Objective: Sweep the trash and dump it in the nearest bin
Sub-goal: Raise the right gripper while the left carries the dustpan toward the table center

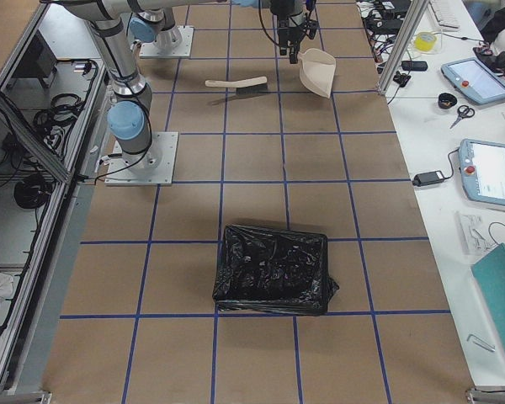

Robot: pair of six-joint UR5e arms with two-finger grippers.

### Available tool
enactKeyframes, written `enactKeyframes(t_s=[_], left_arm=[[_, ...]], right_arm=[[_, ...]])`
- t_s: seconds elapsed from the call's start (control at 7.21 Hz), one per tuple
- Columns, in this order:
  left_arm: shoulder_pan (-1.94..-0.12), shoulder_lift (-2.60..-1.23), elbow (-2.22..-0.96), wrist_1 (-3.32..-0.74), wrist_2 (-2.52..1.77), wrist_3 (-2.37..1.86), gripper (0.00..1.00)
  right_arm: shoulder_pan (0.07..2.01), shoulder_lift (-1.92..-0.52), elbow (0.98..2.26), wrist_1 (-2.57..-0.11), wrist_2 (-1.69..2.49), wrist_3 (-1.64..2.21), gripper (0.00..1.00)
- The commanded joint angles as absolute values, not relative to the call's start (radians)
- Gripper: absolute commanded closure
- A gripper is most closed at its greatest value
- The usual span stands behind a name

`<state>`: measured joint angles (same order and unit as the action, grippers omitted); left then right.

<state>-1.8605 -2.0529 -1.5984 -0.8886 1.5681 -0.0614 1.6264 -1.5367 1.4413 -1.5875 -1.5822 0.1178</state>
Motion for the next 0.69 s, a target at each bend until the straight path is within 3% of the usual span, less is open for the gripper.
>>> enactKeyframes(t_s=[0.0, 0.55], left_arm=[[-1.891, -2.071, -1.600, -0.870, 1.559, -0.115, 1.00], [-1.925, -2.092, -1.601, -0.868, 1.557, -0.144, 1.00]], right_arm=[[1.626, -1.536, 1.447, -1.597, -1.585, 0.117, 0.00], [1.628, -1.537, 1.448, -1.598, -1.582, 0.114, 0.00]])
